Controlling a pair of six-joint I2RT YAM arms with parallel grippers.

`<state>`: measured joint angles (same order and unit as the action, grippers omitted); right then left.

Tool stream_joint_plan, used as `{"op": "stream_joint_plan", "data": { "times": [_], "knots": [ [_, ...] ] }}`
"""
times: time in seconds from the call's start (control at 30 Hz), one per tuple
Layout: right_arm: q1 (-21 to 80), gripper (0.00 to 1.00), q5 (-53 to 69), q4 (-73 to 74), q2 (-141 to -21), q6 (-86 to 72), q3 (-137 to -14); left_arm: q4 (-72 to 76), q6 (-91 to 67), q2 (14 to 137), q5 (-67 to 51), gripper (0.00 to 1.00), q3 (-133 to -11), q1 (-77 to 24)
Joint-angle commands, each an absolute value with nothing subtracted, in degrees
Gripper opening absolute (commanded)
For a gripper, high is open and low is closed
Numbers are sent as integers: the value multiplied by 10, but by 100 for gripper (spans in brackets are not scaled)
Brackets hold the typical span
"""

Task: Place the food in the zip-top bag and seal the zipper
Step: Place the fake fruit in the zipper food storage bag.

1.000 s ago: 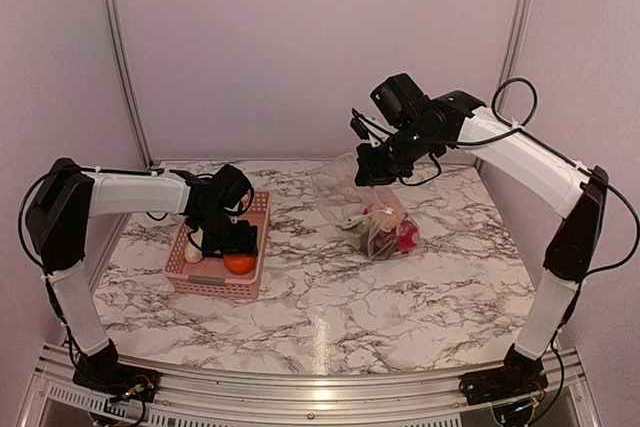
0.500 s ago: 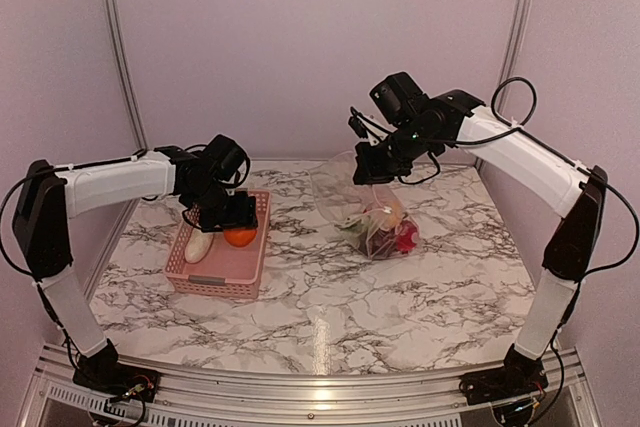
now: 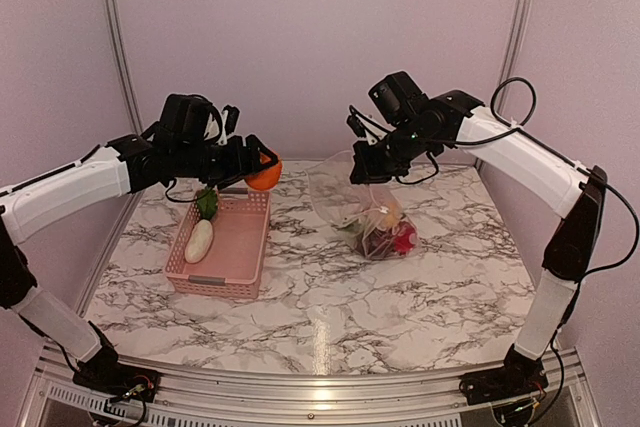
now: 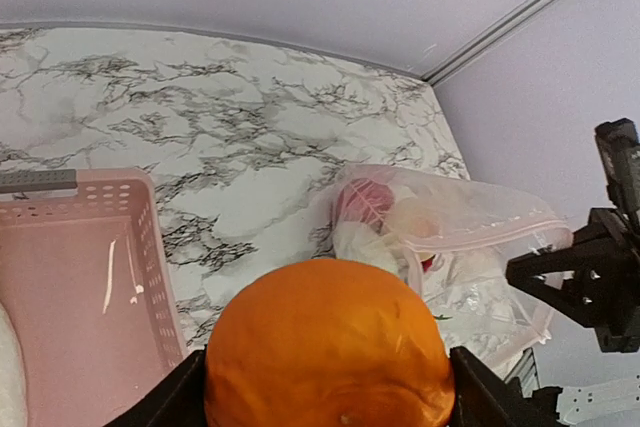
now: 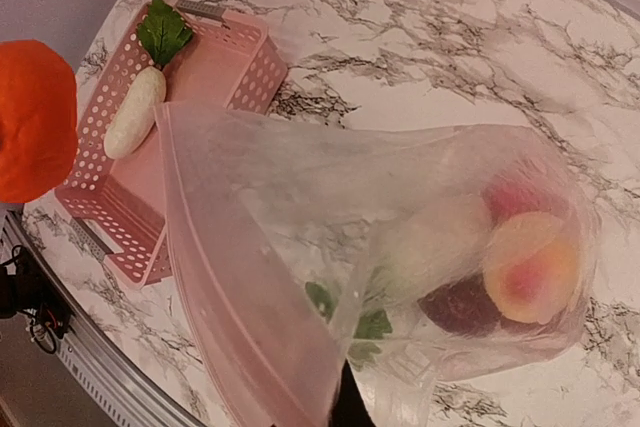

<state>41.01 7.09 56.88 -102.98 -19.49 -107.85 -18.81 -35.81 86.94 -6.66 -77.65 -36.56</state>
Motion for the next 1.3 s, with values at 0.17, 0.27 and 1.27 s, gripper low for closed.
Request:
{"op": "stream_joint_plan", "data": {
  "times": [0.17,0.27,1.27],
  "knots": [
    [416,0,92,531,-1013,-220,-1066,21,-364,870,-185,65,-765,-412],
    [416,0,96,529,-1014,-221,-1070,-19,-351,902,-175,64,-803,-431],
    [411,0,92,521,-1006,-237,-1074,-67,-424,1004,-134,56,-904,-451]
  ]
}}
